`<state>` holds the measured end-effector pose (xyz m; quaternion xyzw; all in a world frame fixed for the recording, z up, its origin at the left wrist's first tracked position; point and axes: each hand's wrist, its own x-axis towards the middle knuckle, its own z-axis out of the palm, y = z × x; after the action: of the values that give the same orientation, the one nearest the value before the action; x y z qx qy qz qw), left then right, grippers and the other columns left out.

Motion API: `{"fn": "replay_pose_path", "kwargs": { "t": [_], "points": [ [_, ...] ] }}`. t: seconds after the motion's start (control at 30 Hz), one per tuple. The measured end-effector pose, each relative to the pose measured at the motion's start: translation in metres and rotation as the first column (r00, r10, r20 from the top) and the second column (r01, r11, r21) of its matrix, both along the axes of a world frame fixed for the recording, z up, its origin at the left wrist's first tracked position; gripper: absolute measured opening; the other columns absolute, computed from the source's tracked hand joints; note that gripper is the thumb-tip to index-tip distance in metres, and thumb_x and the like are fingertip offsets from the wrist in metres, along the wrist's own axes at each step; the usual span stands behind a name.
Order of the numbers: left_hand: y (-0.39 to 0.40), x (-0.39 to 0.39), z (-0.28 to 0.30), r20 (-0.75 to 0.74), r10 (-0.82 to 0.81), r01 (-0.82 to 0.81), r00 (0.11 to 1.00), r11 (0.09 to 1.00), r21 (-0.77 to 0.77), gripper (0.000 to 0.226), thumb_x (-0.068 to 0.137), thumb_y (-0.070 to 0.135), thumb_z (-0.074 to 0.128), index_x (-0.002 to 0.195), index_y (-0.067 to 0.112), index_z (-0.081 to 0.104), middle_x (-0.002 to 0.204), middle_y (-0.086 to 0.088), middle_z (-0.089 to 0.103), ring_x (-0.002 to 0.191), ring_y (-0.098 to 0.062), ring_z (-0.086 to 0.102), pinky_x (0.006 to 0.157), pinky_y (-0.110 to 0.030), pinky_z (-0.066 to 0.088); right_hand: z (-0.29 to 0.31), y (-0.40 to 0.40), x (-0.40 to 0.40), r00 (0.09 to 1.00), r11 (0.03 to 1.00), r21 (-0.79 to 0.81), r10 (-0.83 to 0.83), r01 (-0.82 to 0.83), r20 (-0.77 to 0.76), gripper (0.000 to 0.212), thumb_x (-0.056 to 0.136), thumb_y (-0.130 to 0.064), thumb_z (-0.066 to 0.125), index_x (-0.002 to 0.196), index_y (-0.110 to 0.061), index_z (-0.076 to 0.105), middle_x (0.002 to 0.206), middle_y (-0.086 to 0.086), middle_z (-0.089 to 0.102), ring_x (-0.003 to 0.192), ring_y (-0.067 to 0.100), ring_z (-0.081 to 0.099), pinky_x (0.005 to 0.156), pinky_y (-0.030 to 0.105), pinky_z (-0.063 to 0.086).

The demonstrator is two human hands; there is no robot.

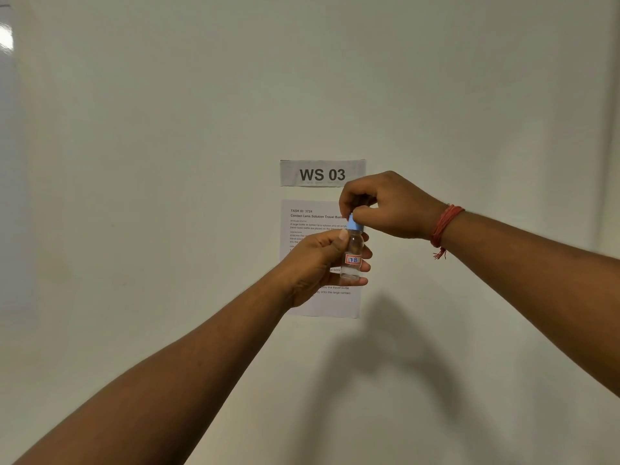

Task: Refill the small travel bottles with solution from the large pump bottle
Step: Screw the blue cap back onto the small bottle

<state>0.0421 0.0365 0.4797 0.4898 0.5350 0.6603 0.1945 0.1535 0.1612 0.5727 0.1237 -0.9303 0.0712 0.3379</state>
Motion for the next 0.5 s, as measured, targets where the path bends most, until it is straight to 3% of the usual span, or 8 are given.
{"fn": "replay_pose_path", "kwargs": {
  "t": [0.23, 0.5],
  "points": [
    [-0.0002, -0.0003, 0.0009, -0.014, -0.007, 0.008, 1.0, 1.0, 0.005, 0.034, 0.105, 0.036, 0.046, 0.118, 0.013, 0.067, 0.097, -0.004, 0.077, 0.092, -0.023, 0.075, 0.087, -0.047, 0.063, 0.0009, 0.0018, 0.0004, 1.0, 1.0, -0.015, 0.02, -0.021, -0.013, 0.018, 0.072, -0.023, 0.05, 0.082, -0.024, 0.065, 0.084, -0.008, 0.068, 0.082, 0.013, 0.063, 0.077, 0.034, 0.058],
    [-0.0008, -0.0012, -0.0022, -0.007, -0.031, 0.031, 1.0, 1.0, 0.008, 0.035, 0.101, 0.039, 0.05, 0.118, 0.015, 0.068, 0.099, -0.006, 0.076, 0.093, -0.024, 0.074, 0.087, -0.048, 0.062, 0.0003, 0.007, 0.0019, 0.998, 0.998, -0.046, 0.036, -0.038, -0.042, 0.015, 0.073, -0.022, 0.05, 0.079, -0.032, 0.06, 0.087, -0.012, 0.067, 0.084, 0.01, 0.064, 0.068, 0.01, 0.051]
  ]
}}
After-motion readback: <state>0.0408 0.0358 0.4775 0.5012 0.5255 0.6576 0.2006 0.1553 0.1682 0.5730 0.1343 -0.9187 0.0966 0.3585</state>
